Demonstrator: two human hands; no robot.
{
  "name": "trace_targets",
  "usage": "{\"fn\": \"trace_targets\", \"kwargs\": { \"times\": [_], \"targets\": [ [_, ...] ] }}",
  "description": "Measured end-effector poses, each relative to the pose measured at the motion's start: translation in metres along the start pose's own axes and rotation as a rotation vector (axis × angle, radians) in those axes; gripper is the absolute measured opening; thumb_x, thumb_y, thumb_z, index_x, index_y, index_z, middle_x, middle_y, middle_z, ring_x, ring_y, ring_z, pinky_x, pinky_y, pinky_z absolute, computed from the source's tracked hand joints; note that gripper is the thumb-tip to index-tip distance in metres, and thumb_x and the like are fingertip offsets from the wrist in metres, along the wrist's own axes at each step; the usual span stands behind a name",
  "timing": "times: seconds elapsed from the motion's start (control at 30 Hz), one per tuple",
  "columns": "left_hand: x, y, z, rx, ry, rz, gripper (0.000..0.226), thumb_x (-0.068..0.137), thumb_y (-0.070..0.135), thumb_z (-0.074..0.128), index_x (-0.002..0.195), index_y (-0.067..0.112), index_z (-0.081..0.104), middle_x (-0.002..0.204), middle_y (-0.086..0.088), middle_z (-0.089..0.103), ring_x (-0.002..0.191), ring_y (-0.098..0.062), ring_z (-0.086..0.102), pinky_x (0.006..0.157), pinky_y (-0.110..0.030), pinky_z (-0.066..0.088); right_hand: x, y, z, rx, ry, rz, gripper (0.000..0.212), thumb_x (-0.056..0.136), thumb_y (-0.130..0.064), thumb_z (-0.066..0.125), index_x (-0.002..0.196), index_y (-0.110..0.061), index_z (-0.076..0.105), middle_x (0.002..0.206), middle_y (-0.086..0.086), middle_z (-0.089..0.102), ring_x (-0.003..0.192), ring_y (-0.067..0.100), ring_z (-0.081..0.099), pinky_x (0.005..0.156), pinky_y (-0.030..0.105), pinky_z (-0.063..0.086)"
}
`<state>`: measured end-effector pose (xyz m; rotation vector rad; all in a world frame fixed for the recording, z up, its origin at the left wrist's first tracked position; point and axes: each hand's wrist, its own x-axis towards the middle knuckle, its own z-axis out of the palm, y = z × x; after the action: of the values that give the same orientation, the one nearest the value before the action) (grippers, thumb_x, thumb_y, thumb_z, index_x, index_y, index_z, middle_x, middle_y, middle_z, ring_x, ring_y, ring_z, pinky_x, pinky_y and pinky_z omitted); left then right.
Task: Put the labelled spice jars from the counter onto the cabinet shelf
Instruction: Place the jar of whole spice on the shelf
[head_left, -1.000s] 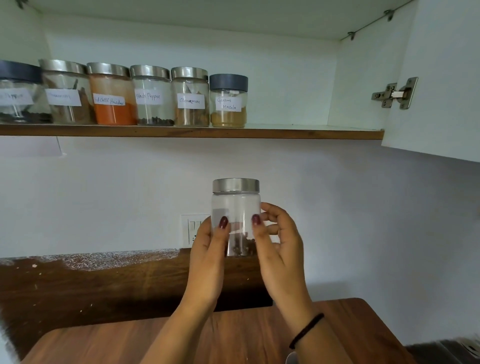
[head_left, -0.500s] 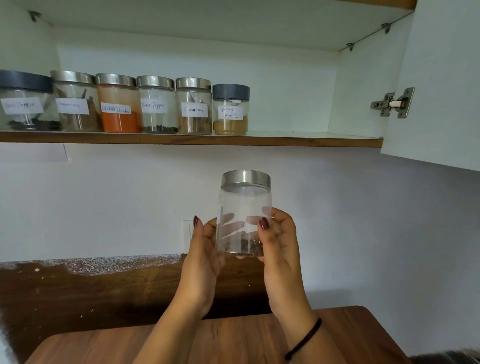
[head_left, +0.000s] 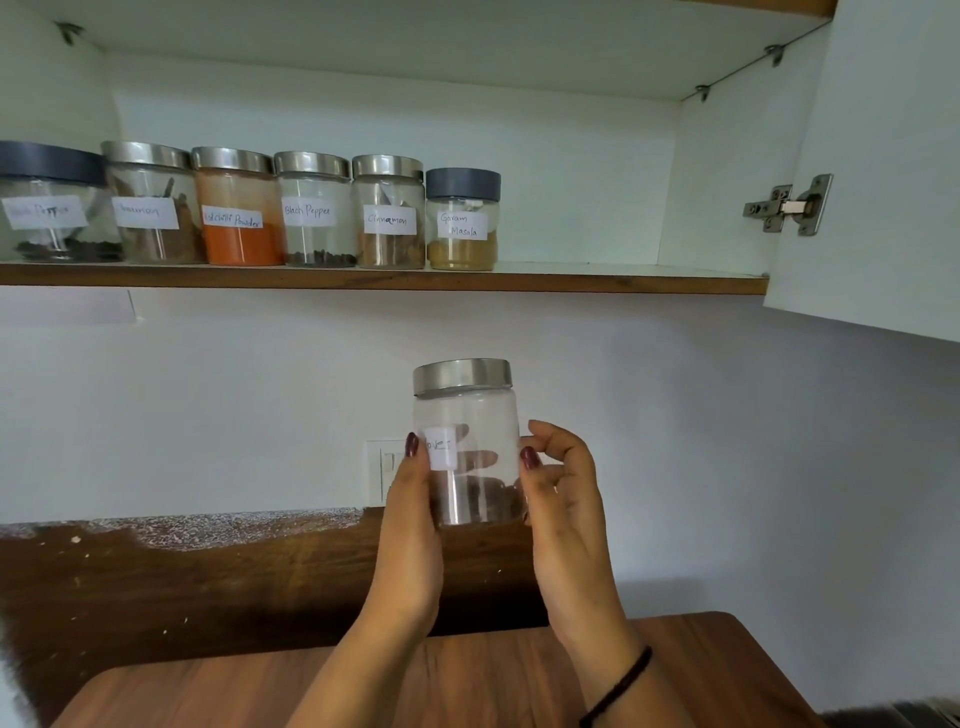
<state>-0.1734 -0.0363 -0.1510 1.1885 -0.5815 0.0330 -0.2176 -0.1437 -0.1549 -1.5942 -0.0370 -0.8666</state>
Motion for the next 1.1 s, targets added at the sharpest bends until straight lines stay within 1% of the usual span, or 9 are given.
{"fn": "trace_targets", "kwargs": {
  "times": [0.1,0.2,0.43,0.6,0.7,0.8,0.9,1.0,1.1],
  "targets": [
    [0.002,0.004,0.004,0.141,0.066,0.091,0.036,0.101,0.045,0.032,0.108,0.036,0.066,0.107,0.008,0.07,0.103,-0.007,0.066,0.088,-0.033,0.054,0.0,-0.007,-0.002,0.029,-0.14,0.026,0.074,0.065,-0.085,0.054,0.129,-0.051,0.04,0.122,-0.032,0.052,0.109,-0.003,0.058,0.08,0.015,0.052],
    [0.0,0.006,0.008,0.227,0.077,0.157,0.031,0.103,0.035,0.038,0.121,0.019,0.058,0.103,0.023,0.065,0.099,0.003,0.064,0.08,-0.021,0.055,-0.002,-0.006,0.003,0.035,-0.2,0.015,0.089,0.058,-0.075,0.072,0.135,-0.047,0.037,0.124,-0.03,0.051,0.114,-0.004,0.056,0.085,0.017,0.053],
    [0.003,0.006,0.007,0.113,-0.047,0.104,0.058,0.088,0.069,0.041,0.124,0.029,0.06,0.12,0.003,0.069,0.116,-0.015,0.063,0.098,-0.039,0.051,0.001,-0.006,-0.006,0.133,-0.142,0.033,0.07,0.074,-0.041,0.081,0.133,-0.042,0.043,0.123,-0.02,0.059,0.112,0.004,0.062,0.087,0.023,0.055],
    [0.004,0.009,0.01,0.183,-0.116,0.118,0.039,0.1,0.048,0.028,0.116,0.047,0.064,0.122,0.011,0.068,0.118,-0.006,0.062,0.095,-0.022,0.049,0.004,-0.011,-0.012,0.23,-0.13,0.053,0.068,0.071,-0.029,0.073,0.134,-0.029,0.046,0.119,-0.004,0.063,0.103,0.001,0.066,0.077,0.016,0.054],
    [0.006,0.007,0.015,0.184,-0.13,0.101,0.04,0.105,0.045,0.023,0.118,0.04,0.06,0.116,0.019,0.07,0.112,0.001,0.063,0.091,-0.015,0.05,0.007,-0.012,-0.014,0.244,-0.126,0.043,0.064,0.072,-0.029,0.071,0.131,-0.029,0.048,0.12,-0.002,0.063,0.102,0.002,0.066,0.076,0.016,0.054],
    [0.014,0.006,0.019,0.241,-0.128,0.108,0.04,0.101,0.045,0.02,0.118,0.045,0.056,0.112,0.028,0.068,0.11,0.006,0.061,0.096,-0.018,0.05,0.015,-0.012,-0.017,0.214,-0.118,0.031,0.063,0.071,-0.035,0.072,0.129,-0.034,0.048,0.124,-0.003,0.059,0.103,-0.002,0.064,0.074,0.015,0.055],
    [0.023,0.009,0.024,0.274,-0.129,0.135,0.036,0.103,0.045,0.021,0.116,0.047,0.055,0.108,0.034,0.066,0.108,0.01,0.061,0.089,-0.012,0.049,0.029,-0.013,-0.023,0.131,-0.103,-0.016,0.064,0.074,-0.049,0.079,0.129,-0.038,0.048,0.128,-0.003,0.055,0.109,0.006,0.062,0.081,0.022,0.057],
    [0.033,0.013,0.03,0.266,-0.112,0.203,0.034,0.1,0.042,0.027,0.129,0.043,0.046,0.116,0.033,0.062,0.113,0.007,0.059,0.09,-0.012,0.049,0.043,-0.016,-0.032,0.035,-0.079,-0.067,0.074,0.061,-0.061,0.072,0.129,-0.042,0.048,0.129,-0.007,0.051,0.115,0.013,0.058,0.09,0.029,0.057],
    [0.047,0.021,0.037,0.261,-0.111,0.27,0.04,0.097,0.037,0.036,0.136,0.033,0.044,0.115,0.035,0.062,0.11,0.006,0.062,0.085,-0.013,0.051,0.058,-0.023,-0.043,0.015,-0.07,-0.105,0.072,0.065,-0.059,0.08,0.128,-0.046,0.048,0.13,-0.006,0.052,0.114,0.011,0.057,0.093,0.03,0.056]
  ]
}}
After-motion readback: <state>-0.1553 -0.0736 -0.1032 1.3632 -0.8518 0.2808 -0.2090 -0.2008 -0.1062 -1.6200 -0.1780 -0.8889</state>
